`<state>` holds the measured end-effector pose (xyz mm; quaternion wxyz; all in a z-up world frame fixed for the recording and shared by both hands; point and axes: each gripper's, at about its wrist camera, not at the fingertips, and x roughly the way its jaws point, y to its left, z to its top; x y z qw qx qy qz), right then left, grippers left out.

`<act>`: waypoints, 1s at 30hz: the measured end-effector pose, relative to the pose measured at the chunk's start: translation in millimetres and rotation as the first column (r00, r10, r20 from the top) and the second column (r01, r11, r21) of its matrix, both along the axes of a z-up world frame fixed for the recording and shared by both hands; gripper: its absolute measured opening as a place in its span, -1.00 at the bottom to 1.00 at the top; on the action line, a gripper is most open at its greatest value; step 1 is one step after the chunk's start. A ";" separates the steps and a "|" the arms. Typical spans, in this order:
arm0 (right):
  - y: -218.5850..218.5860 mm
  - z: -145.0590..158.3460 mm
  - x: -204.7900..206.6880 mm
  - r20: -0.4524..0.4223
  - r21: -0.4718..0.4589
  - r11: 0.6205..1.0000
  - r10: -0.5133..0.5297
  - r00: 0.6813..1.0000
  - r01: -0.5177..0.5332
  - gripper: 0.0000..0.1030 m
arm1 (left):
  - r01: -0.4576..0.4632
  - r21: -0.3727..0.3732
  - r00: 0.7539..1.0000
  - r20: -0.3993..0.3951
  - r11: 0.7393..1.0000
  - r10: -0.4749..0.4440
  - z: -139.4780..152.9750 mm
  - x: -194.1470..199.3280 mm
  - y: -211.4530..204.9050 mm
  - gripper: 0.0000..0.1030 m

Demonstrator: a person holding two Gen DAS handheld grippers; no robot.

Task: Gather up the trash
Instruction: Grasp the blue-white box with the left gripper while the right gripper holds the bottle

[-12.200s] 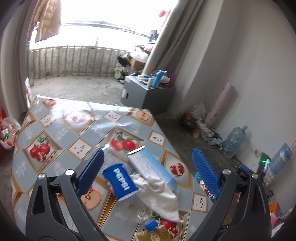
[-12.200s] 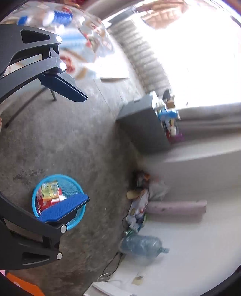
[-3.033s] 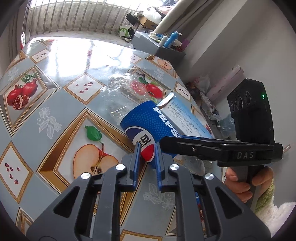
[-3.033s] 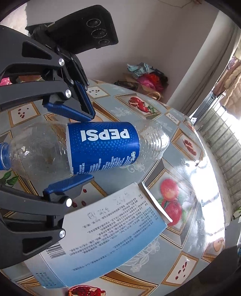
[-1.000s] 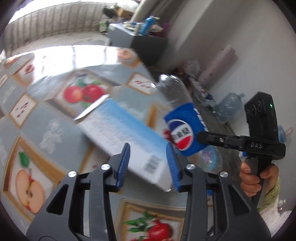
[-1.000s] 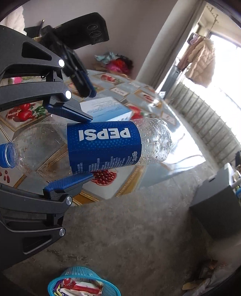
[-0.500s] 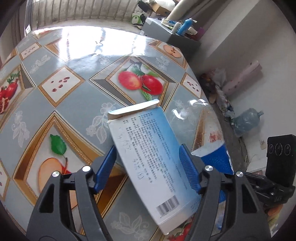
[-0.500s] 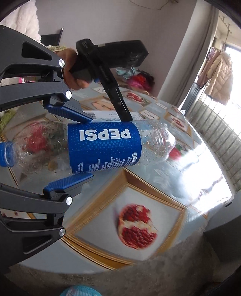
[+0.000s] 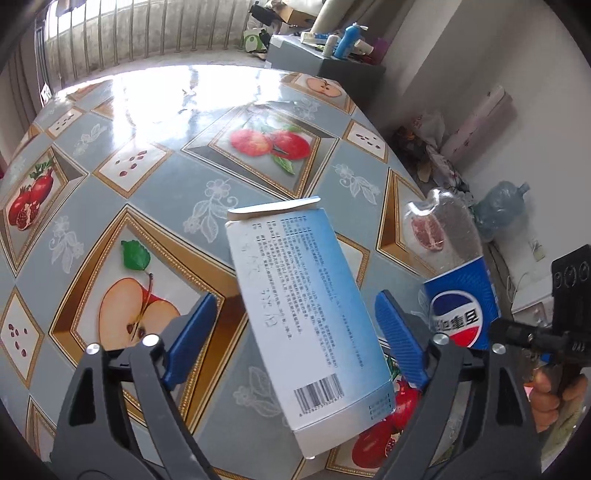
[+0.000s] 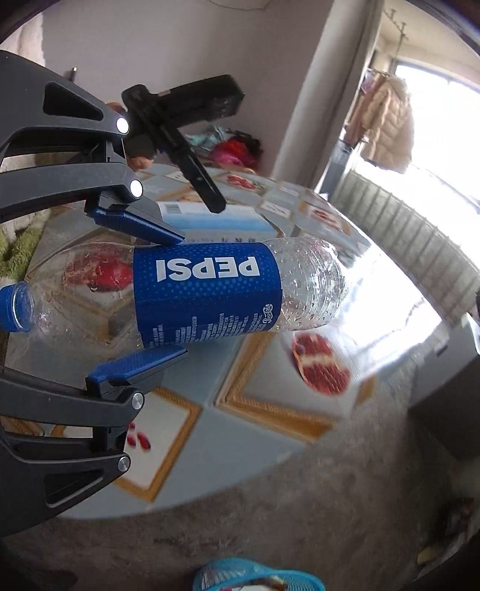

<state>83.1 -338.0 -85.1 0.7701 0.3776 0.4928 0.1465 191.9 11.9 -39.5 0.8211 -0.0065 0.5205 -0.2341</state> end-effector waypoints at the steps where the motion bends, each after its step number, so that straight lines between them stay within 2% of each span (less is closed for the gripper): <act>1: -2.3 1.1 1.1 0.000 -0.017 1.000 -0.016 1.000 0.016 0.08 | 0.000 0.024 1.000 0.002 1.000 0.000 -1.9 -0.2 -5.0 0.63; 6: -10.3 0.8 -4.6 0.007 -0.081 0.996 -0.049 0.999 0.049 0.09 | -0.007 0.093 1.000 0.013 0.996 0.006 -10.0 -2.7 -18.5 0.63; 9: -4.9 3.6 -2.3 0.016 -0.100 0.994 -0.051 0.999 0.052 0.09 | -0.006 0.150 0.999 0.043 0.989 0.000 -14.7 -2.1 -28.5 0.63; 13: -6.7 4.9 -7.7 0.022 -0.102 0.993 -0.052 0.998 0.054 0.08 | 0.027 0.224 0.993 0.104 0.974 -0.051 -19.1 -9.8 -38.5 0.61; 15: -8.8 6.2 -11.3 0.020 -0.107 0.993 -0.051 0.998 0.053 0.09 | 0.051 0.233 0.990 0.115 0.971 -0.080 -18.4 -16.4 -39.2 0.59; 19: -11.4 9.0 -16.7 0.014 -0.125 0.991 -0.046 0.999 0.048 0.09 | 0.120 0.207 0.988 0.069 0.971 -0.137 -16.4 -36.7 -35.8 0.56; 21: -10.0 9.7 -16.3 0.013 -0.139 0.990 -0.037 0.999 0.039 0.10 | 0.138 0.237 0.983 0.083 0.962 -0.161 -16.7 -45.2 -37.3 0.56; 27: -3.3 10.7 -10.1 0.006 -0.187 0.982 -0.011 1.000 0.012 0.17 | 0.122 0.289 0.982 0.107 0.949 -0.159 -20.5 -50.0 -40.4 0.57; 30: -0.4 8.8 -6.7 -0.003 -0.197 0.980 0.003 1.000 -0.004 0.17 | 0.121 0.287 0.983 0.098 0.950 -0.155 -21.3 -50.0 -40.2 0.56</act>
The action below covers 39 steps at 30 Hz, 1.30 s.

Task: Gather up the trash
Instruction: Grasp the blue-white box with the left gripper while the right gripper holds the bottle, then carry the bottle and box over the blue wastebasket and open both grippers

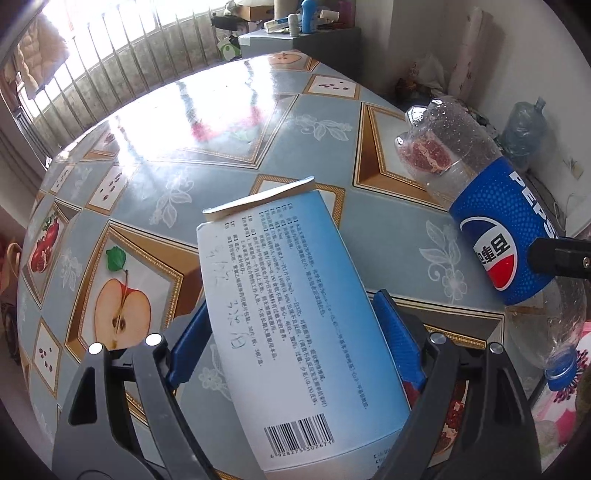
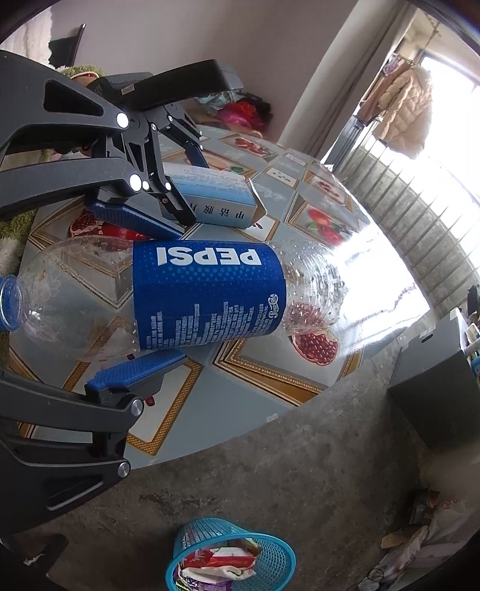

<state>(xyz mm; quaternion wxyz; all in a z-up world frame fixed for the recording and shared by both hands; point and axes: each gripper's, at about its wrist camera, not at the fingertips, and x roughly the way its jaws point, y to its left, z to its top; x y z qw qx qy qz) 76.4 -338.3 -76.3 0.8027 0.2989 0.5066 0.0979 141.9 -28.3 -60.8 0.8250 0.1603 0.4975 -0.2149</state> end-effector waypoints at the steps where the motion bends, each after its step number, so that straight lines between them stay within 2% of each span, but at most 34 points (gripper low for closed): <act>1: 0.9 -0.4 0.5 -0.002 -0.004 1.000 0.004 1.000 -0.004 0.17 | 0.000 -0.003 1.000 0.003 1.000 0.000 0.6 -0.8 1.2 0.53; 15: -2.1 -5.1 -1.1 -0.020 0.019 1.000 -0.007 1.000 0.007 0.12 | -0.005 -0.008 0.998 0.062 1.000 0.005 11.2 -3.9 -1.4 0.49; 20: -12.2 -4.6 -6.3 -0.011 0.072 0.997 -0.032 0.999 0.033 0.11 | 0.000 -0.013 0.996 0.087 1.000 0.001 19.4 -6.4 -2.9 0.48; 24: -34.7 4.4 -18.1 0.022 0.114 0.989 -0.097 0.995 0.094 0.11 | 0.023 -0.043 0.995 0.102 0.999 -0.018 33.0 -7.6 -8.3 0.48; 27: -67.0 15.2 -34.9 0.050 0.121 0.976 -0.190 0.981 0.183 0.11 | 0.076 -0.079 0.989 0.132 0.994 -0.065 52.0 -7.6 -25.1 0.47; 31: -128.1 29.3 -74.2 0.081 0.081 0.926 -0.374 0.924 0.368 0.11 | 0.178 -0.143 0.976 0.149 0.974 -0.156 75.9 -6.4 -61.2 0.47; 35: -190.5 26.7 -127.7 0.083 0.038 0.822 -0.569 0.818 0.568 0.11 | 0.314 -0.173 0.947 0.133 0.933 -0.294 90.0 -5.1 -124.5 0.47; 39: -237.1 -5.6 -167.9 0.004 0.080 0.720 -0.692 0.722 0.690 0.11 | 0.438 -0.190 0.899 0.069 0.879 -0.433 87.0 -10.3 -201.3 0.47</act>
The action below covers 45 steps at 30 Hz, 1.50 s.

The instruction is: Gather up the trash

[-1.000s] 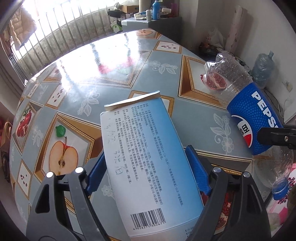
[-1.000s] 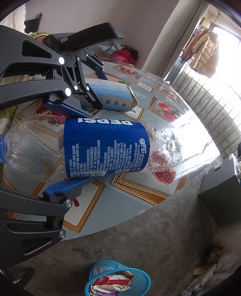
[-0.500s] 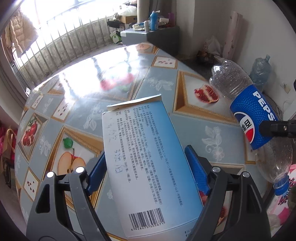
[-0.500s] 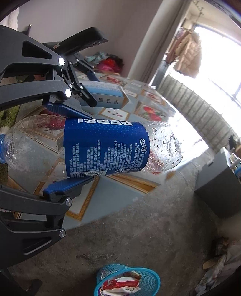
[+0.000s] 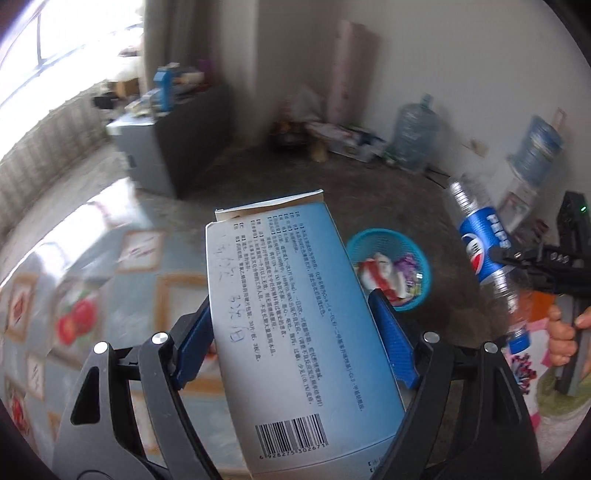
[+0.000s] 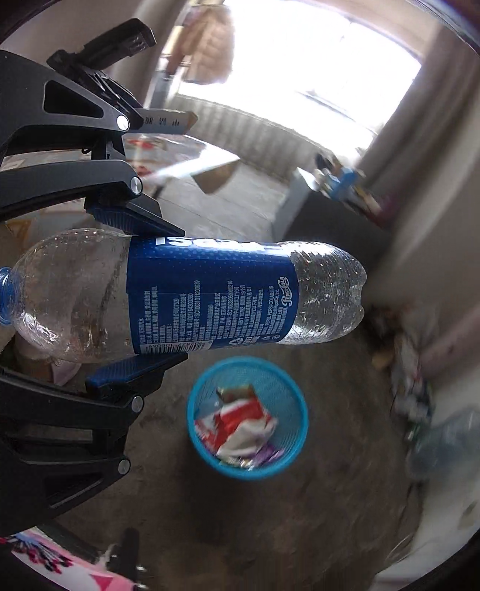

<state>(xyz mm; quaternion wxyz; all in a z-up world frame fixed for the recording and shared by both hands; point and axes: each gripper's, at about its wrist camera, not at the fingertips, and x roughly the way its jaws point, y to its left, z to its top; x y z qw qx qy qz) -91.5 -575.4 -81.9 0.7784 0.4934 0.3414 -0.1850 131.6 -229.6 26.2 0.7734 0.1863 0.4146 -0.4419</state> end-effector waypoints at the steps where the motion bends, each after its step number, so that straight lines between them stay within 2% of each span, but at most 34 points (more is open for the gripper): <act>1: -8.5 -11.8 -5.1 -0.017 0.029 0.999 -0.024 1.000 0.024 0.12 | 0.045 0.010 0.998 -0.034 0.999 -0.045 -5.7 -1.9 -28.4 0.47; 4: -28.4 -51.2 -12.1 -0.040 0.148 0.986 -0.075 0.996 0.081 0.12 | 0.151 0.043 0.984 -0.107 0.988 -0.145 -23.4 -11.9 -94.4 0.47; 7: -53.6 -87.4 -7.3 -0.054 0.270 0.954 -0.122 0.991 0.132 0.14 | 0.213 0.086 0.969 -0.142 0.973 -0.200 -40.4 -18.4 -152.6 0.47; 10: -87.7 -119.7 6.6 -0.087 0.324 0.923 -0.187 0.979 0.205 0.17 | 0.258 0.099 0.958 -0.153 0.961 -0.241 -62.4 -18.6 -218.5 0.55; 11: -98.3 -129.9 11.5 -0.095 0.322 0.919 -0.206 0.974 0.226 0.26 | 0.262 0.100 0.957 -0.156 0.960 -0.245 -70.2 -18.6 -232.4 0.65; 12: -110.2 -141.6 16.6 -0.096 0.326 0.914 -0.221 0.971 0.240 0.46 | 0.258 0.103 0.958 -0.157 0.961 -0.240 -78.9 -16.2 -244.6 0.65; 13: -120.4 -155.0 20.0 -0.121 0.330 0.906 -0.237 0.964 0.264 0.48 | 0.233 0.111 0.965 -0.149 0.966 -0.215 -87.9 -13.4 -256.7 0.65; 15: -132.0 -180.2 22.1 -0.154 0.364 0.882 -0.260 0.953 0.299 0.48 | 0.176 0.108 0.973 -0.169 0.978 -0.157 -100.9 -5.6 -265.3 0.65; 17: -131.8 -195.7 20.1 -0.148 0.391 0.864 -0.282 0.948 0.318 0.48 | 0.144 0.078 0.965 -0.231 0.987 -0.122 -106.7 1.1 -254.3 0.65; 19: -127.2 -199.6 18.3 -0.144 0.373 0.871 -0.287 0.947 0.320 0.47 | 0.136 0.055 0.960 -0.256 0.989 -0.117 -108.4 7.9 -240.6 0.65; 24: -119.0 -198.7 7.6 -0.136 0.319 0.889 -0.300 0.944 0.328 0.47 | 0.126 0.033 0.968 -0.225 0.992 -0.115 -99.1 18.6 -210.6 0.65; 30: -112.3 -170.1 1.3 -0.167 0.178 0.933 -0.285 0.944 0.314 0.47 | 0.094 -0.025 0.977 -0.190 0.995 -0.097 -67.1 19.4 -172.5 0.65; 33: -103.4 -142.1 -0.3 -0.163 0.075 0.955 -0.273 0.948 0.288 0.47 | 0.078 -0.072 0.981 -0.173 0.994 -0.090 -40.3 12.4 -138.8 0.65; 37: -76.4 -86.1 13.3 -0.124 -0.087 0.975 -0.214 0.969 0.205 0.47 | 0.046 -0.143 0.990 -0.129 0.989 -0.065 -0.3 2.4 -86.1 0.65; 41: -25.5 -17.3 31.9 -0.061 -0.286 0.955 -0.095 0.994 0.074 0.49 | -0.037 -0.197 0.999 -0.032 0.980 0.032 37.2 -14.0 -29.8 0.77; 45: 33.2 40.2 38.2 -0.006 -0.444 0.896 0.013 1.000 -0.014 0.76 | -0.157 -0.223 0.982 0.072 0.962 0.177 60.9 -37.2 25.0 0.81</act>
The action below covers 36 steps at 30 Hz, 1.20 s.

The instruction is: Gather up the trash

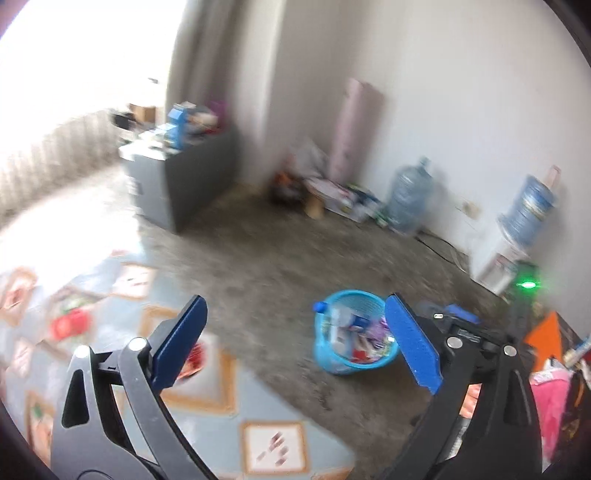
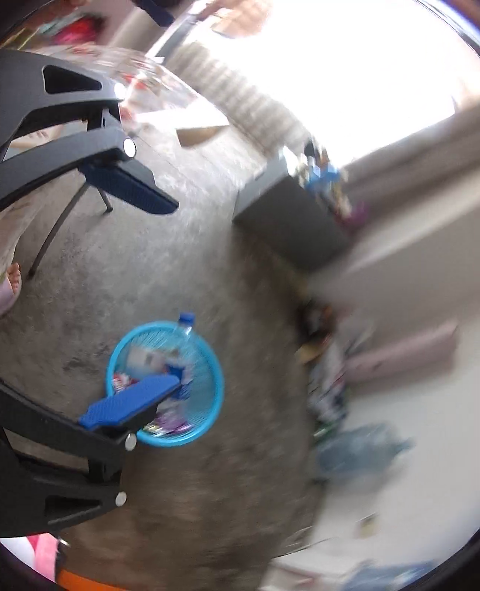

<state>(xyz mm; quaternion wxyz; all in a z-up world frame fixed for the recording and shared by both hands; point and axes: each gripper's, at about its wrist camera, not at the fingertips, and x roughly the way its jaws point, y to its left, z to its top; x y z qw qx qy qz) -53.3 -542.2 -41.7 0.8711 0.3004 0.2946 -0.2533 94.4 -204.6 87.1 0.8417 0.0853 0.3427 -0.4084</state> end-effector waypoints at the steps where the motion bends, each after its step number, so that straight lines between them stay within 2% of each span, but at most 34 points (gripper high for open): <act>1: 16.6 13.8 0.7 0.010 -0.047 0.999 0.026 1.000 -0.026 0.81 | -0.064 0.003 0.998 0.023 0.998 0.064 3.7 -6.7 17.6 0.83; 5: 67.4 50.8 2.7 0.025 -0.179 0.976 0.130 0.991 -0.123 0.87 | -0.255 0.026 0.965 0.068 0.967 0.253 6.3 -18.2 64.7 0.83; 8: 98.0 72.1 2.3 0.054 -0.248 0.952 0.198 0.979 -0.179 0.87 | -0.387 0.091 0.920 0.108 0.918 0.377 -4.6 -23.4 96.0 0.83; 12: 125.8 88.6 6.1 0.049 -0.284 0.931 0.254 0.966 -0.230 0.87 | -0.511 0.123 0.856 0.157 0.851 0.492 -17.4 -30.6 133.3 0.83; 15: 143.0 93.6 7.1 0.045 -0.308 0.920 0.268 0.962 -0.242 0.87 | -0.566 0.131 0.822 0.167 0.814 0.545 -25.5 -34.5 154.3 0.83; 16: 149.5 94.6 8.9 0.039 -0.315 0.915 0.279 0.960 -0.253 0.87 | -0.597 0.139 0.799 0.186 0.790 0.572 -30.1 -36.7 160.4 0.83; 18: 162.7 94.0 8.8 0.035 -0.329 0.906 0.294 0.955 -0.267 0.87 | -0.625 0.161 0.779 0.185 0.764 0.599 -36.9 -41.0 174.5 0.83; 20: 175.7 92.2 10.0 0.013 -0.322 0.899 0.316 0.949 -0.295 0.87 | -0.629 0.197 0.777 0.121 0.752 0.618 -48.1 -43.4 180.7 0.83; 22: 184.3 84.0 11.4 -0.054 -0.314 0.891 0.328 0.943 -0.328 0.87 | -0.628 0.232 0.773 0.079 0.743 0.629 -56.9 -49.3 185.0 0.83; 24: 192.0 73.5 12.1 -0.135 -0.329 0.883 0.308 0.942 -0.336 0.87 | -0.625 0.261 0.772 0.072 0.736 0.631 -64.7 -52.8 187.0 0.83; 26: 198.6 58.6 13.2 -0.221 -0.330 0.867 0.315 0.923 -0.375 0.87 | -0.630 0.280 0.767 0.073 0.725 0.638 -68.2 -56.4 190.2 0.83; 28: 199.3 42.4 14.2 -0.297 -0.301 0.872 0.299 0.907 -0.386 0.87 | -0.639 0.285 0.758 0.073 0.714 0.649 -68.7 -55.4 193.0 0.83; 32: 193.2 23.8 8.9 -0.358 -0.287 0.882 0.263 0.896 -0.374 0.87 | -0.670 0.262 0.731 0.076 0.694 0.678 -62.9 -51.8 196.9 0.83; 36: 190.4 26.3 5.3 -0.378 -0.306 0.881 0.237 0.895 -0.362 0.87 | -0.680 0.264 0.721 0.069 0.685 0.689 -64.7 -48.6 197.4 0.83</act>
